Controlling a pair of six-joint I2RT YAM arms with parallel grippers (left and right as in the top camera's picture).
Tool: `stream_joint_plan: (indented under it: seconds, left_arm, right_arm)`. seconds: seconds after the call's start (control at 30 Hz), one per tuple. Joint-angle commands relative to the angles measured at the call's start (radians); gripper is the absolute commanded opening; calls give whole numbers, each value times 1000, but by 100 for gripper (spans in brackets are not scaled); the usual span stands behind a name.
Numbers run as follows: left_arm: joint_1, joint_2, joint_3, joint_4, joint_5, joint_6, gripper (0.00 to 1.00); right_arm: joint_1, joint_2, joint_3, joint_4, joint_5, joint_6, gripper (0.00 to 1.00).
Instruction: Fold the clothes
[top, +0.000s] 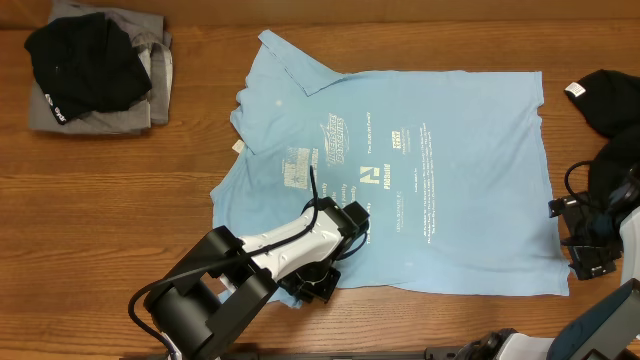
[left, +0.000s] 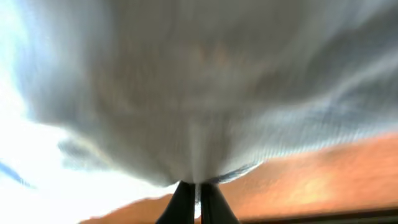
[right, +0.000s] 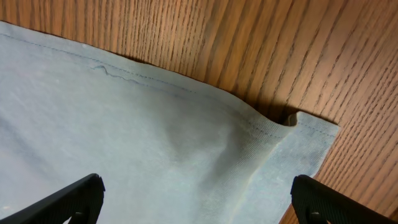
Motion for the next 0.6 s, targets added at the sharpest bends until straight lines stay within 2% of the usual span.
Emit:
stream_joint_plan:
  seconds: [0.0,0.27,0.57]
  left_arm:
    - [-6,0,71,-59,7,-23,4]
    - [-6,-9,229,-179,7,-21,4]
    - [-6,-9,241,-214,-5,2,4]
  right_arm:
    - [-1,-29,14,6,-1,-4,100]
    - [-1,-29,14,7,-1,-4,100]
    - [-1,-29,14,7,-1,-3,100]
